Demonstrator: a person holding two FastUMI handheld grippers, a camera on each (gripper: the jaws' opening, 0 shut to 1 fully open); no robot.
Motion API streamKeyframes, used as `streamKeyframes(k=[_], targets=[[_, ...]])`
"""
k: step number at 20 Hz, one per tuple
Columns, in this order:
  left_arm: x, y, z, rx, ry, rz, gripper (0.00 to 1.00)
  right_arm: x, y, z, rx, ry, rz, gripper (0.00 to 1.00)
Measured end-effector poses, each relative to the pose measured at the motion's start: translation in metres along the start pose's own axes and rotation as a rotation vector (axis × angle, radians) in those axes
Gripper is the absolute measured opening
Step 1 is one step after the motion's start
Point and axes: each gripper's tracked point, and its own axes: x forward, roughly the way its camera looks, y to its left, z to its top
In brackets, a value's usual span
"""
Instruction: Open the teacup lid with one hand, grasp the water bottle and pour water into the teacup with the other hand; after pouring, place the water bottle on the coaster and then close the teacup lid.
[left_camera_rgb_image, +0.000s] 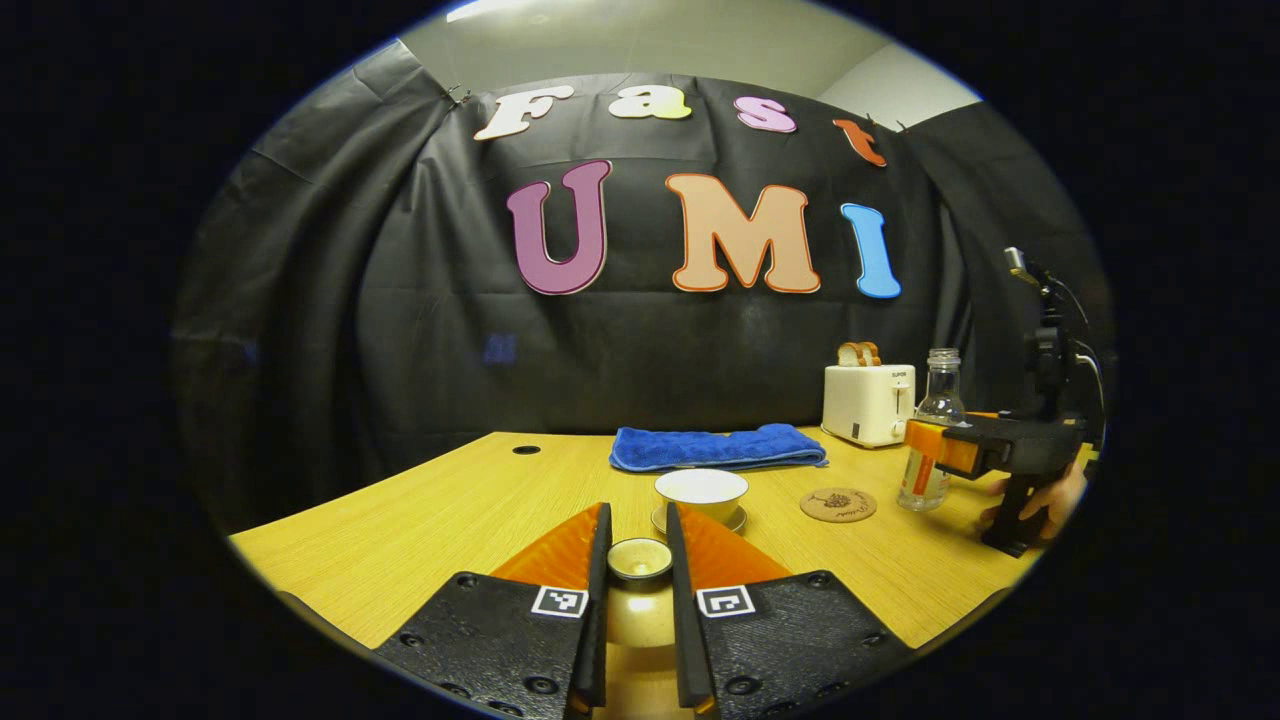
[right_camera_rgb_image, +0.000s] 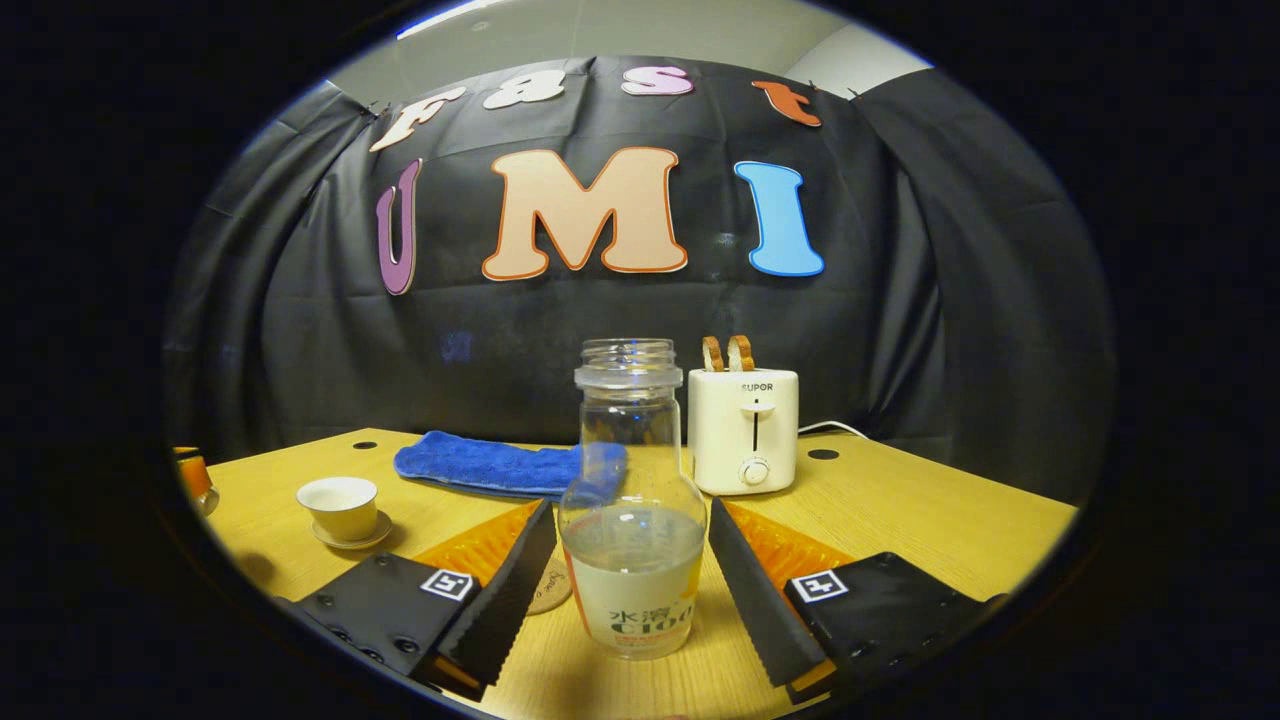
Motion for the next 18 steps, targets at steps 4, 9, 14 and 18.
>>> streamKeyframes(k=[4,9,14,18], targets=[[-0.004,-0.006,0.000,-0.001,-0.001,-0.054,0.25,0.003,-0.006,0.000,-0.002,-0.009,-0.036,0.81],[-0.005,-0.004,-0.001,0.000,0.001,-0.048,0.25,-0.001,-0.006,0.001,-0.004,-0.011,-0.039,0.73],[-0.005,0.003,-0.001,0.001,0.003,-0.052,0.25,-0.007,0.005,0.005,-0.108,-0.018,-0.004,0.72],[-0.007,0.015,-0.001,-0.002,0.001,-0.045,0.25,-0.008,0.034,0.006,-0.340,-0.008,0.047,0.72]])
